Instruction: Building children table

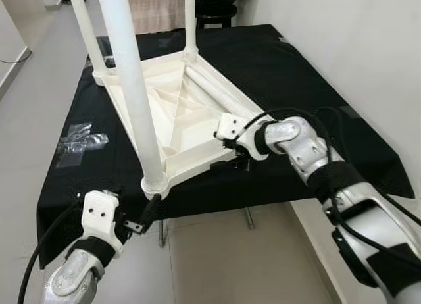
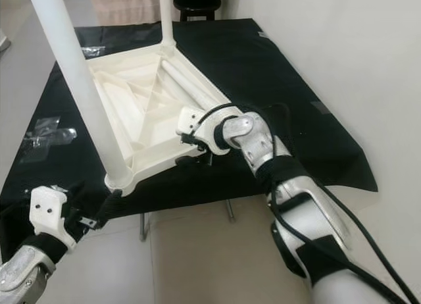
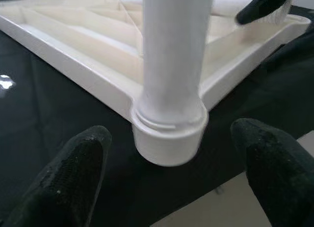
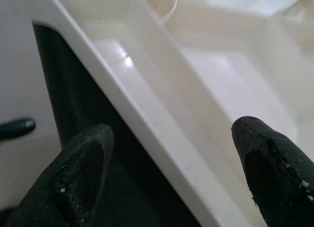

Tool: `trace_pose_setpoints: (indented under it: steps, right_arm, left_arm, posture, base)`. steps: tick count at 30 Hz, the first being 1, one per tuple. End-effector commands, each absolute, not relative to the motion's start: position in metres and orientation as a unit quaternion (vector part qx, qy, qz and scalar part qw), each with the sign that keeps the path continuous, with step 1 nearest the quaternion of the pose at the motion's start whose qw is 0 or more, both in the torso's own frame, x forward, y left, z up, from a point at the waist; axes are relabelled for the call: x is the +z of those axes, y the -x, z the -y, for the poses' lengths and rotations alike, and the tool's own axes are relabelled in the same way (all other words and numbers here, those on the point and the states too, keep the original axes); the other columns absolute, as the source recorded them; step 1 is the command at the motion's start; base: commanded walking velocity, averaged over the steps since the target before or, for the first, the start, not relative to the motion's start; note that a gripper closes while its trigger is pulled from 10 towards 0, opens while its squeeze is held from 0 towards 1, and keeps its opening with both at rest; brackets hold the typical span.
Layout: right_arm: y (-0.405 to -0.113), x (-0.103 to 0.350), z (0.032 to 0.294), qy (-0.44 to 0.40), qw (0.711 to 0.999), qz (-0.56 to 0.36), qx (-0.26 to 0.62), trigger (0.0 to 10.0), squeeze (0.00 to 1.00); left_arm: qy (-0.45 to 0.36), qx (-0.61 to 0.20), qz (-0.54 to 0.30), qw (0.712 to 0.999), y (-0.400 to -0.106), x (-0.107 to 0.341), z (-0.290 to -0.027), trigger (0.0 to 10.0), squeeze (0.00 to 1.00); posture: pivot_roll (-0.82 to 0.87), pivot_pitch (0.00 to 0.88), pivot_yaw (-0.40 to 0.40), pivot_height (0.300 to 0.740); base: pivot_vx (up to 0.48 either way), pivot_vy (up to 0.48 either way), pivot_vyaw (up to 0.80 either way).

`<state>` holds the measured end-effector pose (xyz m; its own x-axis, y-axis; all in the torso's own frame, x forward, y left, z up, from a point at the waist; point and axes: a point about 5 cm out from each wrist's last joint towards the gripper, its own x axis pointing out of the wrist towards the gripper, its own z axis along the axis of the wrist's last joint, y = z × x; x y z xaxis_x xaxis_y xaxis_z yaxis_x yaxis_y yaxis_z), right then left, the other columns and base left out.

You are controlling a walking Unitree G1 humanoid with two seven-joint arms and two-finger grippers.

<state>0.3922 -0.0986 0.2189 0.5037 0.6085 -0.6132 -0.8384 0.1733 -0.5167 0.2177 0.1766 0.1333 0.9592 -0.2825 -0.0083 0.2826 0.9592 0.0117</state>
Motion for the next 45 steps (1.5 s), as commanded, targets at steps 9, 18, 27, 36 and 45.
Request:
trace_pose_setpoints:
  steps: [9, 18, 27, 36, 45]
  right_arm:
    - [-0.401, 0.210, 0.098, 0.458, 0.751, -0.211, 0.426, 8.4, 0.00]
    - [-0.404, 0.211, 0.088, 0.445, 0.771, -0.217, 0.401, 0.0, 0.00]
    - [-0.402, 0.216, 0.052, 0.368, 0.813, -0.171, 0.417, 0.0, 0.00]
    - [-0.388, 0.224, -0.003, 0.232, 0.842, -0.129, 0.470, 0.0, 0.00]
    - [-0.376, 0.221, -0.032, 0.187, 0.844, -0.125, 0.487, 0.0, 0.00]
  left_arm:
    - [0.007, -0.181, -0.028, 0.983, -0.202, 0.125, -0.157, 10.0, 0.00]
    - [0.011, -0.184, -0.027, 0.983, -0.199, 0.125, -0.153, 10.0, 0.00]
    - [0.012, -0.184, -0.028, 0.982, -0.196, 0.125, -0.149, 10.0, 0.00]
    - [0.006, -0.182, -0.027, 0.983, -0.196, 0.126, -0.150, 10.0, 0.00]
    - [0.002, -0.182, -0.026, 0.983, -0.197, 0.127, -0.150, 10.0, 0.00]
  posture:
    - [0.06, 0.200, -0.064, 0.740]
    - [0.05, 0.208, -0.075, 0.740]
    - [0.06, 0.208, -0.089, 0.740]
    - [0.07, 0.217, -0.086, 0.740]
    - [0.07, 0.217, -0.083, 0.740]
  base:
    - [0.000, 0.000, 0.00]
    - [0.000, 0.000, 0.00]
    - [0.000, 0.000, 0.00]
    - [0.000, 0.000, 0.00]
    - [0.000, 0.000, 0.00]
